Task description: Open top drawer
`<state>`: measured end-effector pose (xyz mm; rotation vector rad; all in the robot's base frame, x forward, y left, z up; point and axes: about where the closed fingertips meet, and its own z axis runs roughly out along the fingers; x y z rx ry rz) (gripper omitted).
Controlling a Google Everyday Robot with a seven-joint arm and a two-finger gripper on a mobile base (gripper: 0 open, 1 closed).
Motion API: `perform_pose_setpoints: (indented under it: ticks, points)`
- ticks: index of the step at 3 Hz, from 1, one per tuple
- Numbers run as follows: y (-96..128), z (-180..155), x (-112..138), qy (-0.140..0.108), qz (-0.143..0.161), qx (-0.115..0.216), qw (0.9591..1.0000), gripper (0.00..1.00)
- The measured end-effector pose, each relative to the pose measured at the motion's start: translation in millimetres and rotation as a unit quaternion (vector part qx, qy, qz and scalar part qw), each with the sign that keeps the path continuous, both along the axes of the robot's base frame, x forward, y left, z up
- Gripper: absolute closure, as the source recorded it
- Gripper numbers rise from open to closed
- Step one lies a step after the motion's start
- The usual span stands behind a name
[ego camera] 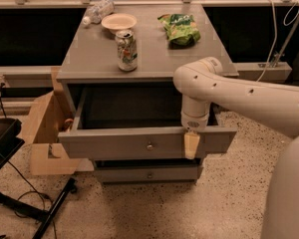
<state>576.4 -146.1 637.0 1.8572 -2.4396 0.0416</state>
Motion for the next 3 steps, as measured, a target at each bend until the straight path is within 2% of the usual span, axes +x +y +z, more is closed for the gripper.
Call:
perform_pose_setpoints:
  ticks: [1,2,3]
  points:
    - [-1,14,-48,-0.005,-0.011,0.03,0.9995,0.5]
    - [-1,14,-48,-0.005,-0.011,0.03,0.9995,0.73]
    - [-4,28,-77,-0.008,-0.017,0.024,0.9995,0.96]
